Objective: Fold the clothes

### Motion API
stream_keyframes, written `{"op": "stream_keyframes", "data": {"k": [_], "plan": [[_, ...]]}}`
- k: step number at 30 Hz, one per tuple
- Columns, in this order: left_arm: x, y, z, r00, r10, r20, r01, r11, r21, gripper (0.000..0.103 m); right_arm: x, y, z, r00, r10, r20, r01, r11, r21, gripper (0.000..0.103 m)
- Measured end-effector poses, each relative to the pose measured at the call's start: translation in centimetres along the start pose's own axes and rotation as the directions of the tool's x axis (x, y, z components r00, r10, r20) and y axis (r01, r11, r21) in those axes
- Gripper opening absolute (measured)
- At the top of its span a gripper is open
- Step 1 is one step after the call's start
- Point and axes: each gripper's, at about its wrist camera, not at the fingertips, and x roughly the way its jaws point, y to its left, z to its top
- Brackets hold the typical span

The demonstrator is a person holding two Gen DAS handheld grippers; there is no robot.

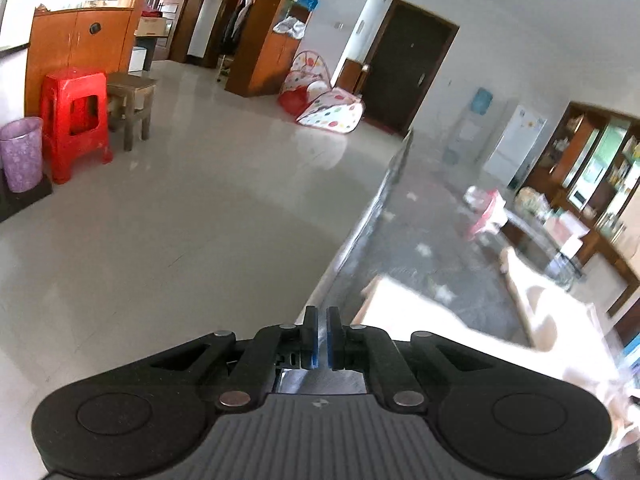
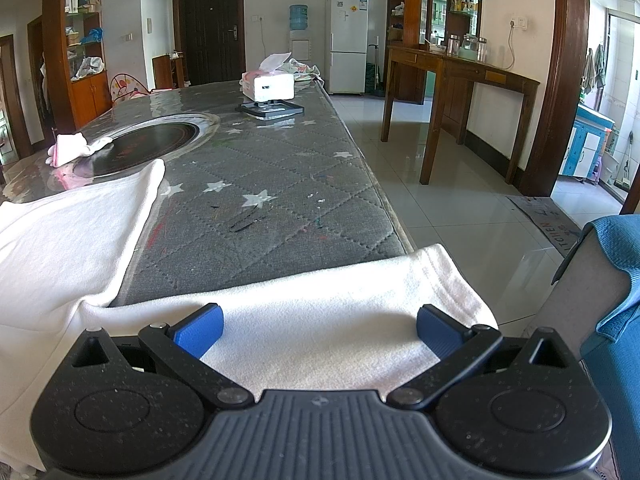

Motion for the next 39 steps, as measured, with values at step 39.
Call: {"op": "stream_keyframes", "data": {"k": [39], "plan": [[5.4,-8.0,2.1,0.999,0.021,-0.030,-0.010,0.943,0.331,0.033,0.0,0.1,0.0,1.000,0.001,0.000,-0.001,1.000,0.002,0.103]]}}
